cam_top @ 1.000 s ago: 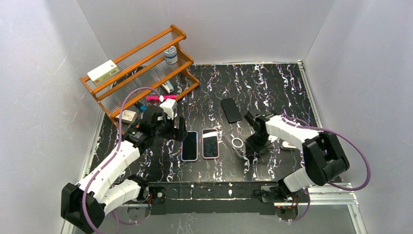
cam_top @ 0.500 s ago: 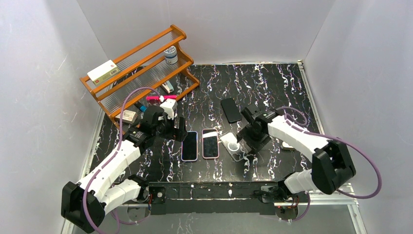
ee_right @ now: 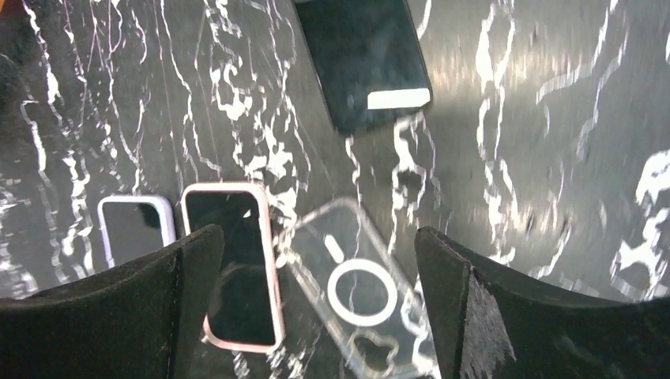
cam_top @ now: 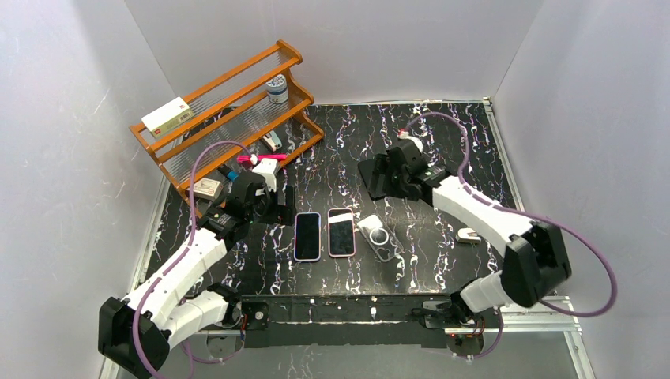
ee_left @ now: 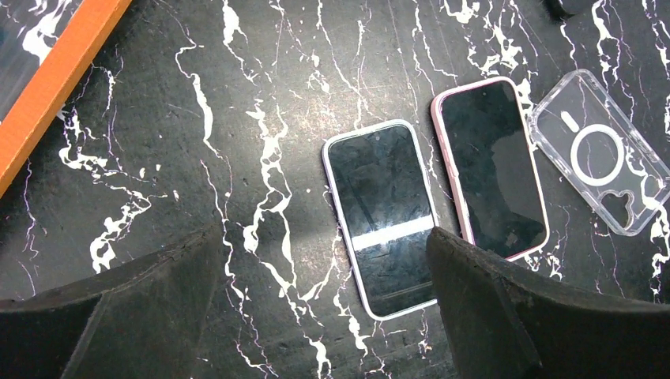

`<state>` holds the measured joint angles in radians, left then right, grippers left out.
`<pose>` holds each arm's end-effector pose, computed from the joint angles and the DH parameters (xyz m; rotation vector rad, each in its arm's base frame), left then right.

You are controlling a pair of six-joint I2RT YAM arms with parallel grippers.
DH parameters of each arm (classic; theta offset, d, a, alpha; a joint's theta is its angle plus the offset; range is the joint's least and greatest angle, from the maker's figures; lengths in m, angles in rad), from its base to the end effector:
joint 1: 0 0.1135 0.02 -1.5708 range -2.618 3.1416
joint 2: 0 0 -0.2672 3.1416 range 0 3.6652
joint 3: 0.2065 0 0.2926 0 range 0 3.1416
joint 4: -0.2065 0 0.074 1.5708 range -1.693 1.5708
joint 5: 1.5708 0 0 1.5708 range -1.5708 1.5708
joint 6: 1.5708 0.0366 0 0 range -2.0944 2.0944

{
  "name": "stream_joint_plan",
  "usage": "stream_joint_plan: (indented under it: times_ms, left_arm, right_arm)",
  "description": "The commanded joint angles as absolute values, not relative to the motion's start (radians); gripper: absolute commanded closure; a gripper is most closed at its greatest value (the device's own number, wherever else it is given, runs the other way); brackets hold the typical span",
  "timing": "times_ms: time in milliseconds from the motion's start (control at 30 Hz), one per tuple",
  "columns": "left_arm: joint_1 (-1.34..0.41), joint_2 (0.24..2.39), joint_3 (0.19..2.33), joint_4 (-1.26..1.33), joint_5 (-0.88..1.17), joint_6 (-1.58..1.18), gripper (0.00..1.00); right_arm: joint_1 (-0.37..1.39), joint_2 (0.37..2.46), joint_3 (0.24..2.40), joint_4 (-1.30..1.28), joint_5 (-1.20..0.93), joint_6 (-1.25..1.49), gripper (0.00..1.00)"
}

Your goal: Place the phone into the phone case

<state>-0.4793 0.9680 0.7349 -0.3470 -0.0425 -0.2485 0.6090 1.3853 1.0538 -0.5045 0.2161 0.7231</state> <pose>0.2256 -0.1155 0.2652 0.2256 2.1625 -0.3749 0.2789 0.1850 0.2582 0.2380 2.4018 0.3678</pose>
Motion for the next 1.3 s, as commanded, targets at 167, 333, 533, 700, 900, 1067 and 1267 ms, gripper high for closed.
stream_joint_plan:
  times_ms: [167, 333, 533, 700, 900, 1067, 1267]
  left_arm:
    - [-0.482, 0.961, 0.762, -0.379, -0.071, -0.262, 0.02]
    - [-0.482, 0.964, 0.755, -0.379, -0.024, -0.249, 0.02]
    - [-0.482, 0.968, 0.753, -0.38, -0.026, -0.236, 0.02]
    - [-0.482, 0.969, 0.752, -0.372, -0.015, -0.231, 0.02]
    - [-0.482, 0.971, 0.752, -0.371, -0.022, -0.227, 0.02]
    - [-0.482, 0.963, 0.753, -0.372, -0.049, -0.229, 0.02]
    - [-0.482, 0.971, 0.755, -0.37, -0.054, -0.227, 0.02]
  right_arm:
    - [0.596, 1.673, 1.262, -0.309, 0.304, 0.277, 0.01]
    - [0.564, 1.813, 1.339, -0.311, 0.252, 0.237, 0.01]
    - [0.51, 1.923, 1.406, -0.346, 0.21, 0.227, 0.01]
    - [0.487, 1.966, 1.425, -0.337, 0.179, 0.2, 0.01]
    - [0.485, 2.002, 1.438, -0.321, 0.119, 0.179, 0.01]
    - [0.486, 2.032, 1.451, -0.316, 0.089, 0.183, 0.01]
    - [0.486, 2.068, 1.47, -0.357, 0.122, 0.184, 0.01]
